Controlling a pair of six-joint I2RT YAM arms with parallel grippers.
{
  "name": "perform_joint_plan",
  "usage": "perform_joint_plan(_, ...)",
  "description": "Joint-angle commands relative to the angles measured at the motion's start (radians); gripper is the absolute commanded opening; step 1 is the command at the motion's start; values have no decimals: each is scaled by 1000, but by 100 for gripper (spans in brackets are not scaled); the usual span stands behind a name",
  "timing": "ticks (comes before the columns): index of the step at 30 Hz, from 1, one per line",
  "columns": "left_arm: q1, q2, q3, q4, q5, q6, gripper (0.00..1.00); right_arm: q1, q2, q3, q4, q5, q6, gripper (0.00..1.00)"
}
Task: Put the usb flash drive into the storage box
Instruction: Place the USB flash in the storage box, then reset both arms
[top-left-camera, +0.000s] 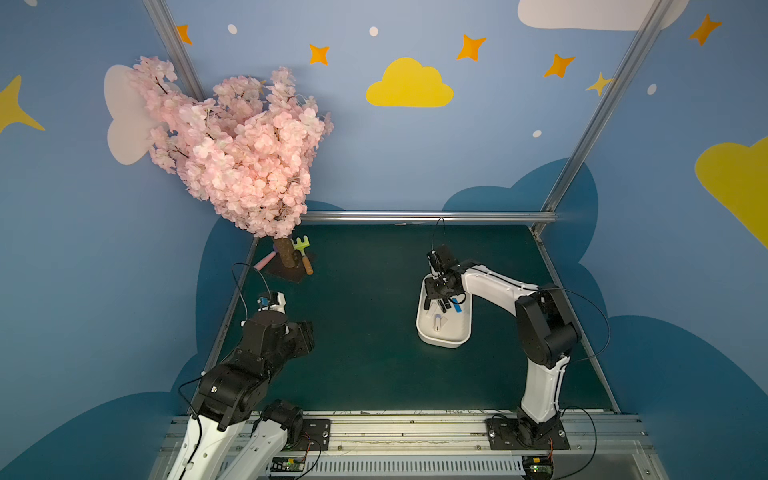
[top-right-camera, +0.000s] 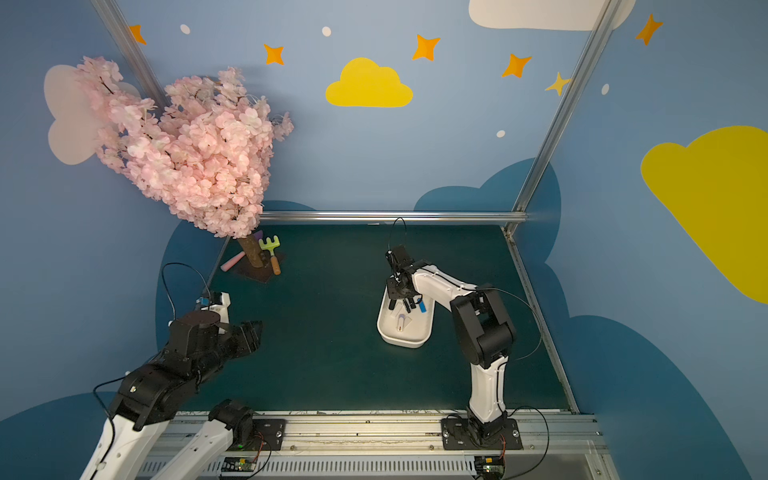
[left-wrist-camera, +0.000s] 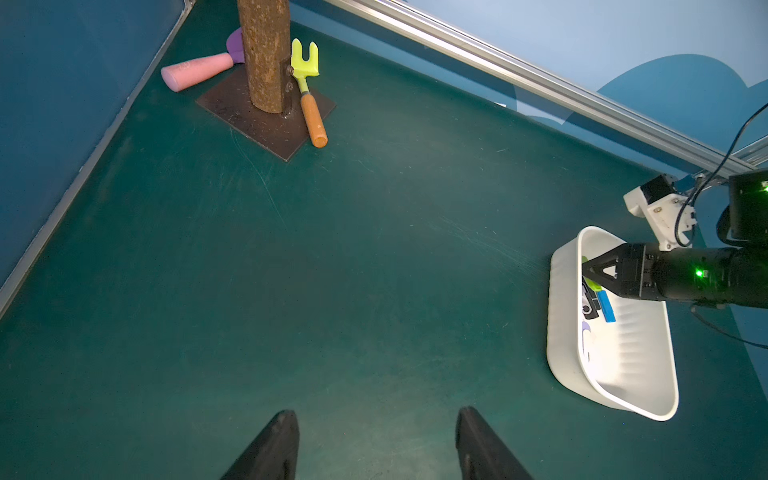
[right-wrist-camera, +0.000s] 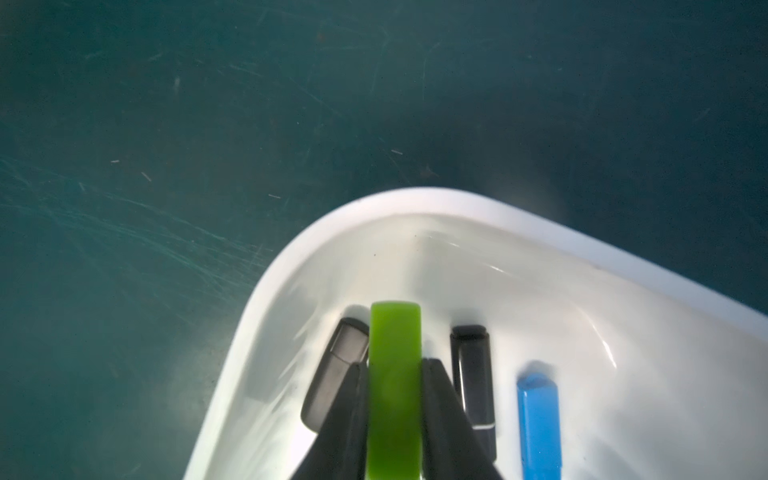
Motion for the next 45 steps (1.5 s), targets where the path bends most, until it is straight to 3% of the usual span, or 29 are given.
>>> perform_joint_plan(1,-5,-2,-10,6,-11,4,64,-11,26,26,-4,-21,7,24)
perform_joint_plan(9,-19,0,-9,1,-28,-3,64,-7,28,15,10,-43,20,39)
perform_joint_plan(15,-27,5,-8,-1,-34,-6,64,-6,-34,-12,6,-37,24,39)
perform_joint_plan(19,-31,15,-7,-5,-41,-10,64,-3,-161,-73,24,-59,14,39)
perform_joint_plan(25,-31,-1,7,22,-108,-15,68,-2,-486,-243,84,-26,-23,41)
perform_joint_plan(30,-36,-31,-150,400,-28,25,86,-19,-781,-427,170,127,-66,48)
perform_joint_plan(32,-40,-5,-250,565,-104,41,89,-40,-881,-532,230,234,-83,67)
perform_joint_plan(36,-37,104,-448,934,-281,137,89,-111,-1002,-768,438,352,-133,74)
perform_joint_plan(38,-26,183,-533,1130,-323,199,90,-174,-1031,-872,537,393,-134,79)
perform_joint_plan(41,25,335,-576,1302,-302,315,92,-283,-1023,-966,646,376,-101,79)
perform_joint_plan(43,80,425,-553,1330,-290,320,94,-333,-988,-988,700,354,-81,79)
perform_joint_plan(45,134,475,-508,1310,-186,347,94,-361,-938,-978,717,331,-149,78)
